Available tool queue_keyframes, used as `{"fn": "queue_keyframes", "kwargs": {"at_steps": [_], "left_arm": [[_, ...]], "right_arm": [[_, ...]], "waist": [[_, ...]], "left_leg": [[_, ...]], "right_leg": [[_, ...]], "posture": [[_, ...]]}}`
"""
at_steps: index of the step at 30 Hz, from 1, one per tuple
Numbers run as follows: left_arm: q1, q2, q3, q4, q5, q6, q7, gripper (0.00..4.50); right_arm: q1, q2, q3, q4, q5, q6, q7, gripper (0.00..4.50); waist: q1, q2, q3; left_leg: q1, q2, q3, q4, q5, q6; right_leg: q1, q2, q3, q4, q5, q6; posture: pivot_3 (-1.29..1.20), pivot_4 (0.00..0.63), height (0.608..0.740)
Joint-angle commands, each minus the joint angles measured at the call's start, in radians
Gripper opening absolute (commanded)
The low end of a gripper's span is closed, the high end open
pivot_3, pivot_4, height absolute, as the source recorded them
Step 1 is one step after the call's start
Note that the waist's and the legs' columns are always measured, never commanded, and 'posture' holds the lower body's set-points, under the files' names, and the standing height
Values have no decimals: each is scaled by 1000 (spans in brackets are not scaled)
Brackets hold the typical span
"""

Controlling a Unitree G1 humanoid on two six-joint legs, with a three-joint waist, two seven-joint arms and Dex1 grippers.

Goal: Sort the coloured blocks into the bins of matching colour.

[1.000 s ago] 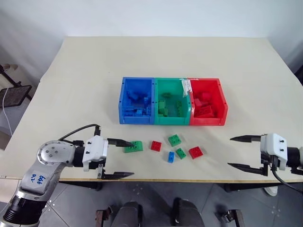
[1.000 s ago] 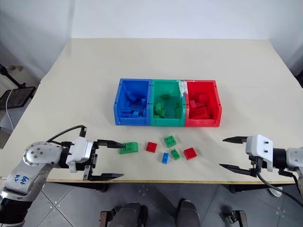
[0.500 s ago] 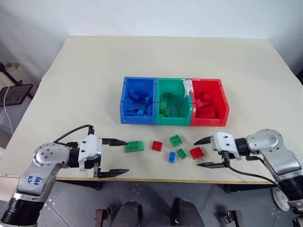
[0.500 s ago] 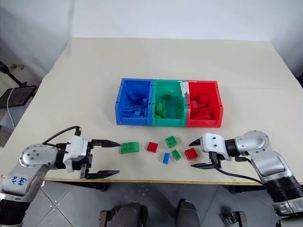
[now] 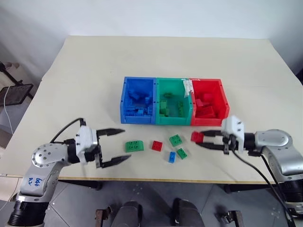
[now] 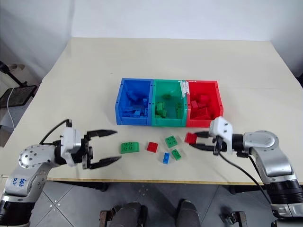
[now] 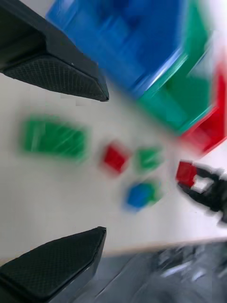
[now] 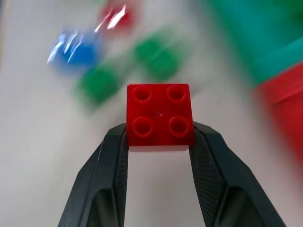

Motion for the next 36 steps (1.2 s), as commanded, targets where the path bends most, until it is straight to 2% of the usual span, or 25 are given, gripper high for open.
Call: {"fn": "queue_keyframes", "kwargs": {"at_steps": [1, 7, 10, 16, 19, 23, 28, 32, 36], "left_arm": [[-30, -22, 37, -12, -4, 24, 87, 4500], [-75, -35, 56, -1, -19, 77, 159, 4500], [-66, -25, 49, 3, -6, 76, 144, 4500], [-35, 5, 51, -17, -4, 71, 104, 4500], [-36, 8, 55, -15, -15, 63, 82, 4500], [-42, 15, -28, -9, 45, -3, 10, 4500], [-61, 13, -111, 6, 91, -48, -44, 4500], [-64, 6, -139, 8, 96, -52, -51, 4500], [-57, 19, -131, 30, 107, -80, -65, 4500]], "right_arm": [[-93, 16, -140, 22, 67, 65, -138, 1451], [-288, 80, -135, 187, -21, 27, -304, 1451], [-334, 102, -117, 241, -37, 33, -313, 2514], [-295, 93, -118, 205, -24, 10, -267, 4469], [-242, 70, -158, 155, 12, 30, -240, 4469], [11, -22, -264, -59, 168, 135, -93, 4469], [269, -126, -347, -105, 107, 11, 29, 4469], [345, -158, -338, -95, 64, -76, 76, 4469], [341, -134, -267, -186, 95, 2, 45, 4469]], "waist": [[-1, 0, 0], [-8, 0, 0], [-9, 0, 0], [-9, 0, 0], [-6, 0, 0], [9, 0, 0], [2, 0, 0], [-6, 0, 0], [-3, 0, 0]], "left_leg": [[0, 0, 0, 0, 0, 0], [0, 1, 2, -1, 0, 0], [0, 1, 2, -1, 0, 0], [0, 1, 2, -3, -1, 0], [0, 1, 2, -3, -1, 0], [-1, 1, 0, -3, -1, 0], [0, 1, 5, 0, -3, 3], [2, 2, 8, 0, -3, 3], [2, 3, 8, 0, -3, 2]], "right_leg": [[0, 0, 0, 0, 0, 0], [-1, 1, 0, 0, 0, 0], [-1, 1, 0, 0, 0, 0], [-2, 1, 0, -1, 0, 0], [-2, 1, 0, -1, 0, 0], [-1, 1, -1, 0, 0, 0], [0, 1, 0, -2, 0, 0], [0, 1, 1, -2, 0, 0], [-1, 1, 1, -1, 0, 0]], "posture": [[0, 150, 740], [0, 150, 740], [0, 150, 740], [0, 150, 740], [0, 150, 740], [0, 150, 740], [0, 150, 740], [0, 150, 740], [0, 150, 740]]}}
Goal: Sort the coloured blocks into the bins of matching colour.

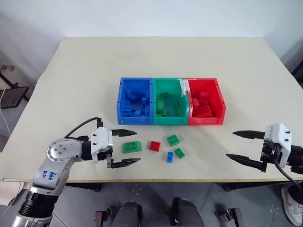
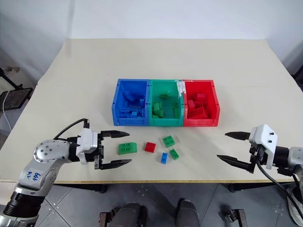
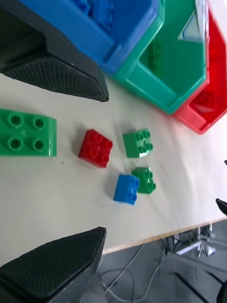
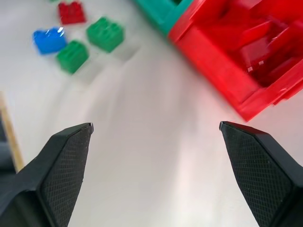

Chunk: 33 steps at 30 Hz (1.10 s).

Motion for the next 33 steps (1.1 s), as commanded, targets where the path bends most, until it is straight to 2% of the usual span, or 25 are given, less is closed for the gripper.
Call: {"fn": "queue_keyframes", "kwargs": {"at_steps": [1, 6, 15, 18, 26, 28, 33], "left_arm": [[4, 17, 22, 18, 13, -44, -18, 4500], [9, 37, 42, 38, 15, -75, -32, 4500], [61, 70, 82, 8, 1, -70, -39, 4500], [67, 74, 88, 4, 0, -69, -38, 4500], [60, 63, 92, 6, -7, -75, -33, 4500], [59, 50, 103, -3, -30, -55, -15, 4500], [67, 32, 150, -6, -61, -8, 48, 4500]], "right_arm": [[-16, 26, 81, -129, 39, 80, -42, 4469], [-82, 110, 290, -226, -28, 196, -173, 4469], [-163, 230, 479, -198, -122, 229, -283, 4469], [-165, 240, 492, -186, -139, 219, -292, 3886], [-164, 235, 475, -186, -129, 199, -287, 1113], [-215, 258, 415, -213, -41, 276, -311, 482], [-436, 335, 362, -189, 50, 380, -383, 459]], "waist": [[3, 0, 0], [7, 0, 0], [5, 0, 0], [6, 0, 0], [5, 0, 0], [5, 0, 0], [-7, 0, 0]], "left_leg": [[0, 0, 0, 0, 0, 0], [-1, 0, -1, 1, 0, 0], [-1, 0, -2, 1, -1, -1], [-1, 0, -2, 1, -1, -1], [-1, 0, -2, 1, -1, 0], [-1, 0, -2, 1, -1, 0], [-1, 1, -3, 1, -1, -1]], "right_leg": [[0, 0, 0, 0, 0, 0], [0, 0, 0, 0, 0, 0], [0, 0, -1, 0, 0, 0], [0, 0, -1, 0, 0, 0], [0, 0, -1, 0, 0, 0], [0, 0, -1, 0, 0, 0], [-1, 1, -1, 1, 0, -1]], "posture": [[0, 150, 740], [0, 150, 740], [0, 150, 740], [0, 150, 740], [0, 150, 740], [0, 150, 740], [0, 150, 740]]}}
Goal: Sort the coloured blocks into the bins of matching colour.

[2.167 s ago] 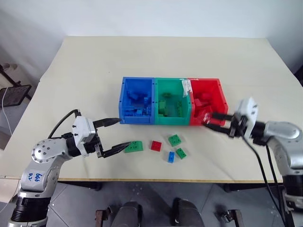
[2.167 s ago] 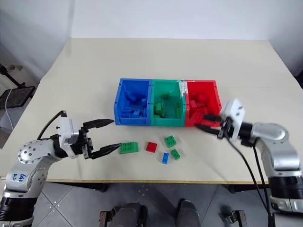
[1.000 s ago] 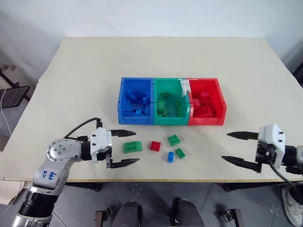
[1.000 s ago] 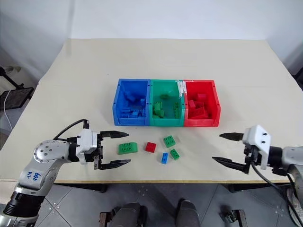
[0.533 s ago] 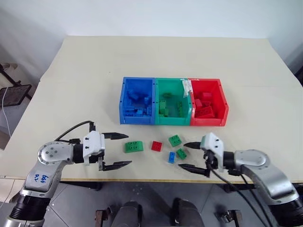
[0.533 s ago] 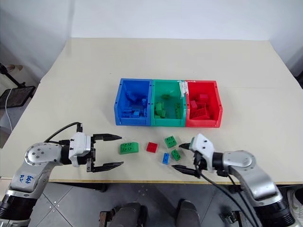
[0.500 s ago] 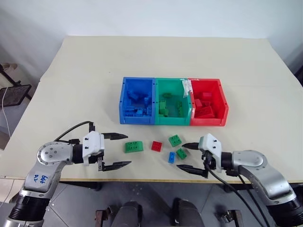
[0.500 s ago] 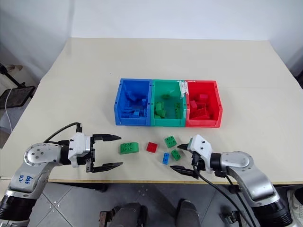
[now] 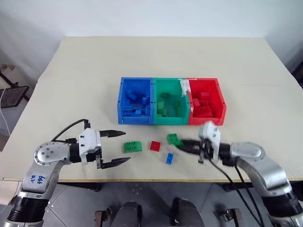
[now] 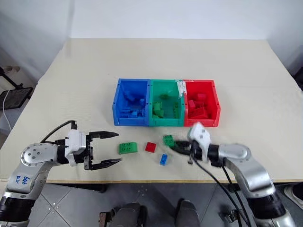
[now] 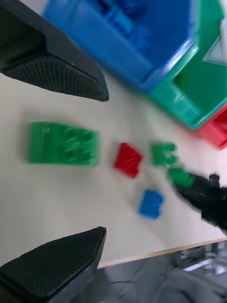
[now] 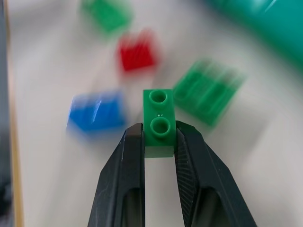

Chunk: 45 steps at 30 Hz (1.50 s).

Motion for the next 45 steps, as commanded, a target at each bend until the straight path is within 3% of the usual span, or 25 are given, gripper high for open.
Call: {"fn": "queue_keyframes", "kwargs": {"at_steps": [1, 5, 9, 14, 21, 24, 29, 35, 39, 45], "left_arm": [[6, -9, 68, -22, -32, 19, 54, 4500], [17, -30, 120, -17, -36, 50, 127, 4500], [30, -26, 143, -21, -29, 59, 147, 4500], [62, -17, 155, -49, -24, 61, 153, 4500], [46, -12, 126, -44, -15, 55, 136, 4500], [26, -9, 107, -29, -10, 47, 114, 4500], [-13, -7, 69, -3, -3, 39, 67, 4500], [-69, -10, 37, 52, 24, 22, 41, 4500], [-78, -4, 30, 46, -6, 26, -14, 4500], [-38, -3, 35, 2, -13, 28, -35, 4500]], "right_arm": [[-127, 45, -43, 25, 39, 25, -52, 459], [-322, 100, -13, 212, -61, -47, -114, 459], [-410, 131, 14, 350, -114, -135, -81, 459], [-438, 127, 34, 437, -157, -177, -50, 2118], [-251, 13, -71, 267, -53, -183, 86, 4473], [-109, -53, -168, 177, 18, -202, 154, 4473], [129, -158, -330, 182, 3, -320, 213, 4473], [299, -217, -438, 221, 18, -417, 305, 4473], [291, -231, -383, 192, 9, -373, 299, 4473], [171, -199, -162, -11, 36, -61, 161, 4473]], "waist": [[-4, 0, 0], [-13, 0, 0], [-17, 0, 0], [-19, 0, 0], [-13, 0, 0], [-11, 0, 0], [-7, 0, 0], [-7, 0, 0], [-12, 0, 0], [-14, 0, 0]], "left_leg": [[0, 0, 0, 0, 0, 0], [0, 0, -1, -1, -1, -1], [-1, 0, 0, -1, -1, -1], [0, 0, 0, -2, -1, -1], [-1, 0, 0, -2, -1, -1], [-1, 0, 0, -2, -1, -1], [-1, 0, 2, -1, -2, 0], [1, 1, 4, -1, -2, 0], [1, 1, 5, -1, -2, 0], [1, 2, 4, -1, -2, 0]], "right_leg": [[0, 0, 0, 0, 0, 0], [0, 1, -1, 0, 0, 0], [0, 1, -2, 0, 0, 0], [-1, 1, -3, 0, 0, 0], [0, 1, -4, 0, 0, 0], [0, 1, -4, -1, 0, 0], [1, 1, -3, -2, 0, 0], [1, 1, -2, -2, 0, 0], [1, 1, -2, -1, 0, 0], [0, 1, -2, -1, 0, 0]], "posture": [[0, 150, 740], [0, 150, 740], [0, 150, 740], [0, 150, 740], [0, 150, 740], [0, 150, 740], [0, 150, 740], [0, 150, 740], [0, 150, 740], [0, 150, 740]]}}
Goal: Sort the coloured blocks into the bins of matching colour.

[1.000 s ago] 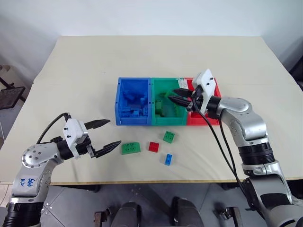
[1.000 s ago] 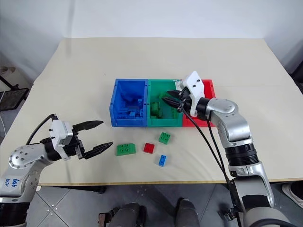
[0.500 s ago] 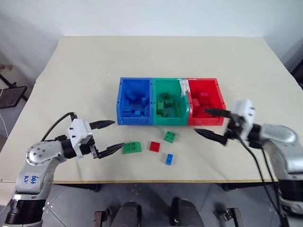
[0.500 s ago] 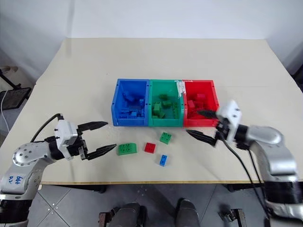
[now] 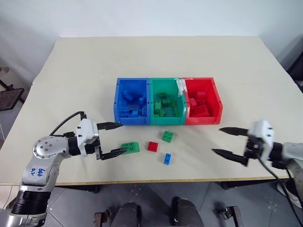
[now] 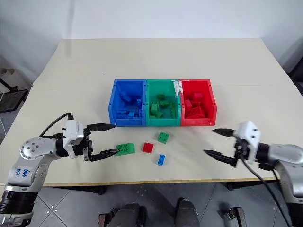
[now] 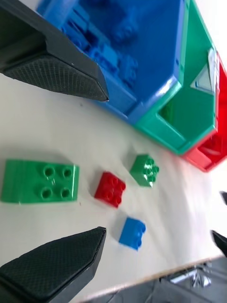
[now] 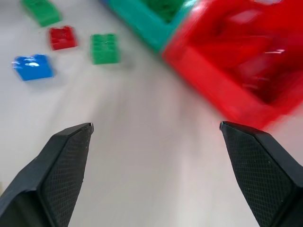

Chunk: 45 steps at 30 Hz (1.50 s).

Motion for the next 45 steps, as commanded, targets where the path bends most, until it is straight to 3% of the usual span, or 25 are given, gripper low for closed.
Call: {"fn": "queue_keyframes", "kwargs": {"at_steps": [1, 6, 9, 17, 26, 27, 32, 40, 45], "left_arm": [[32, 19, 15, -51, -14, -7, -10, 4500], [69, 20, 26, -73, -12, -10, 6, 4500], [93, 23, 38, -94, -15, -10, 17, 4500], [146, 34, 65, -134, -28, 2, 20, 4500], [152, 35, 69, -136, -27, 0, 22, 4500], [152, 33, 69, -135, -27, -1, 25, 4500], [159, 19, 82, -137, -36, 3, 48, 4500], [155, 2, 100, -129, -46, 8, 97, 4500], [172, -4, 101, -147, -44, 15, 118, 4500]], "right_arm": [[-65, 9, 103, -115, 21, 170, -82, 4473], [-192, 114, 264, -95, -78, 270, -244, 4473], [-249, 167, 358, -22, -152, 236, -262, 4473], [-329, 277, 416, 102, -202, 194, -282, 4473], [-326, 282, 390, 76, -183, 167, -248, 1527], [-338, 280, 368, 62, -163, 163, -235, 1492], [-460, 327, 247, 58, -53, 202, -262, 1493], [-670, 369, 233, 308, -146, 96, -334, 1493], [-689, 375, 248, 381, -169, 30, -299, 2999]], "waist": [[1, 0, 0], [11, 0, 0], [17, 0, 0], [14, 0, 0], [0, 0, 0], [-1, 0, 0], [-2, 0, 0], [-4, 0, 0], [-6, 0, 0]], "left_leg": [[0, 0, 0, 0, 0, 0], [-1, -1, -1, 1, 0, 0], [-1, -1, -1, 1, 0, 0], [-1, -1, -1, 1, 0, -1], [-1, -1, -1, 0, 0, -1], [-1, 0, -1, 0, 0, -1], [-1, 0, -1, 0, 0, -1], [-1, 0, -1, 0, -1, -1], [-1, 0, -1, -1, -1, -1]], "right_leg": [[0, 0, 0, 0, 0, 0], [0, 0, 0, 0, 0, 0], [0, 0, 0, 0, 0, 0], [0, 0, -1, 0, 0, 0], [-1, 0, -1, 0, 0, 0], [-1, 0, -1, 0, 0, 0], [-1, 0, -1, 0, 0, 0], [-1, 1, -1, 1, 0, 0], [-2, 1, -1, 1, 0, 0]], "posture": [[0, 150, 740], [0, 150, 740], [0, 150, 740], [0, 150, 740], [0, 150, 740], [0, 150, 740], [0, 150, 740], [0, 150, 740], [0, 150, 740]]}}
